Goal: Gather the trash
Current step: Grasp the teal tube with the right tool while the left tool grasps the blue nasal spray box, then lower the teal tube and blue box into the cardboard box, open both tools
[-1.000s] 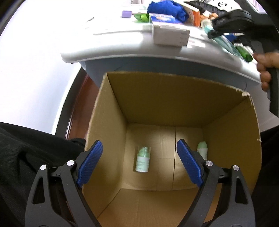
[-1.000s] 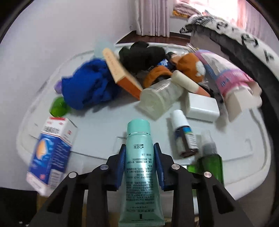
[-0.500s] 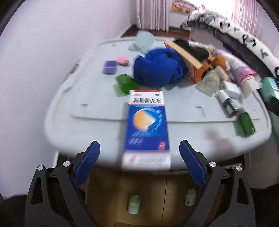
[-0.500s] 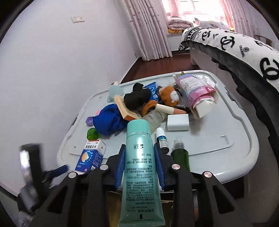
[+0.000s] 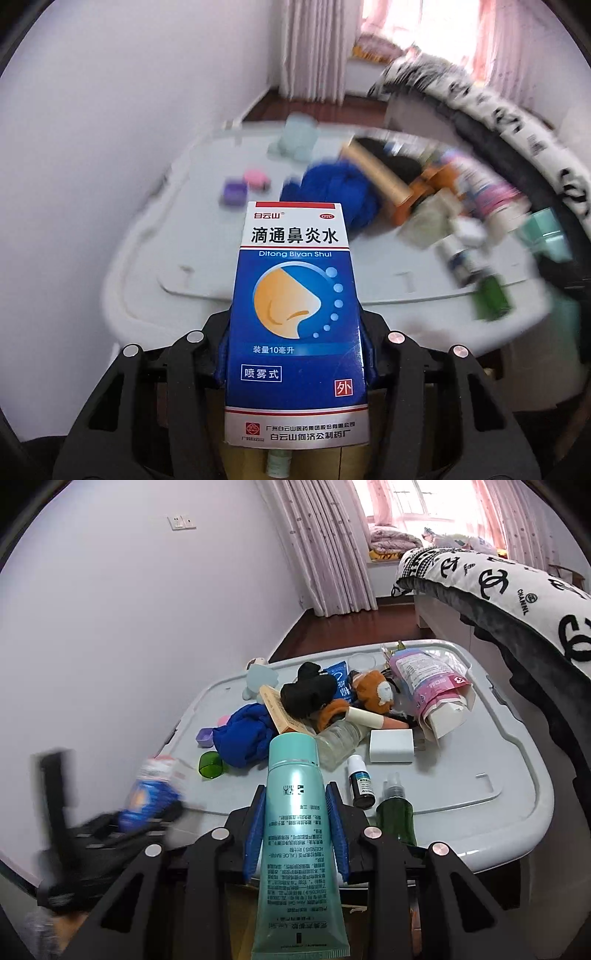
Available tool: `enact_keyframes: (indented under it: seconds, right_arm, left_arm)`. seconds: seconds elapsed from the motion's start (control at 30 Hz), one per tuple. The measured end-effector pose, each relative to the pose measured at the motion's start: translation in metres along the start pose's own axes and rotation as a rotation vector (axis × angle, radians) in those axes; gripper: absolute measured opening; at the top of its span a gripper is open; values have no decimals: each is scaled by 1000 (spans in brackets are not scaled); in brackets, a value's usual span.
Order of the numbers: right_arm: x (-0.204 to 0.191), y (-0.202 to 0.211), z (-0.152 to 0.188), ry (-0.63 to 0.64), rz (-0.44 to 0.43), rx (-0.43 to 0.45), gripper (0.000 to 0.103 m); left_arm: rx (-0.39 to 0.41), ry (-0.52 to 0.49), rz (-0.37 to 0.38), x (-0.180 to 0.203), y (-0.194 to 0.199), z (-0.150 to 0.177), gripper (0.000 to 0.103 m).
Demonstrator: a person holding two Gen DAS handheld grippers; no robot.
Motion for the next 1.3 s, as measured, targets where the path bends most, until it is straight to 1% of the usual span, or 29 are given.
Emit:
enact_keyframes:
  seconds: [0.1,0.17,0.23,0.3,0.37,0.4,0.47,0.5,0.57,0.63,0.7,0.8,0.83,0.87,0.9,0.93,1.0,1.1,1.2,1.23,1.3]
  right_arm:
    - [-3,13,10,-1,5,25,32]
    - [-7,27,24,-15,11,44,32]
    - [-17,43,45,-23,13,53,32]
    - [-28,56,63,-13,22,55,32]
    - [-36,64,82,-11,27,48,32]
    - [-38,66,97,-16,33,29,32]
    - [-36,60,116,-29,40,-20,32]
    - [-32,51,130,-51,40,-72,32]
    - [-24,36,149,-96,43,-145,32]
    - [-16,22,165,-149,36,-216,32]
    - [-14,14,173,-164,41,-255,32]
    - [-14,9,177,-159,54,-286,33]
    - [-13,7,178,-159,65,-294,35]
    - [-13,7,179,-158,73,-298,51]
    - [-12,7,177,-156,85,-293,62]
    - [-12,9,174,-150,95,-274,62]
    - [-11,15,165,-134,98,-236,62]
    - [-7,23,142,-127,90,-185,62]
    - [12,25,103,-112,123,-152,62]
    - [23,22,85,-101,146,-149,62]
    - [42,11,58,-84,194,-174,62]
  left_arm:
    - [91,3,30,-8,53,-4,50]
    - [139,-6,33,-11,83,6,50]
    - [153,-17,34,-15,101,28,50]
    - [138,-36,26,-14,104,50,50]
    - [91,-62,25,-10,97,84,50]
    - [61,-81,22,-7,90,100,50]
    - [-38,-130,12,0,63,134,50]
    - [-73,-143,7,2,55,143,50]
    - [-157,-174,-27,0,30,160,50]
    - [-217,-168,-12,0,17,168,50]
    - [-253,-175,-18,0,10,175,50]
    - [-291,-192,-14,2,8,181,51]
    - [-308,-205,-24,4,5,184,55]
    - [-329,-222,-39,6,1,187,62]
    - [-343,-236,-60,6,-1,191,77]
    - [-343,-252,-85,6,-2,193,79]
    - [-334,-253,-80,6,-2,190,79]
    - [-323,-250,-75,5,1,189,80]
    - [-334,-236,-55,6,0,189,80]
    - [-338,-231,-53,6,-1,189,80]
    - [-342,-225,-48,6,-3,188,80]
Point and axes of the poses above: each gripper's, at about its wrist camera, not at the fingertips, and y roughly against the way its jaws point, x to its right, z to its underside, the point moved 6 cm from there along -y, roughly the way its jaws point, and after that the axes turned 11 degrees about -z, right-handed, at the moved point
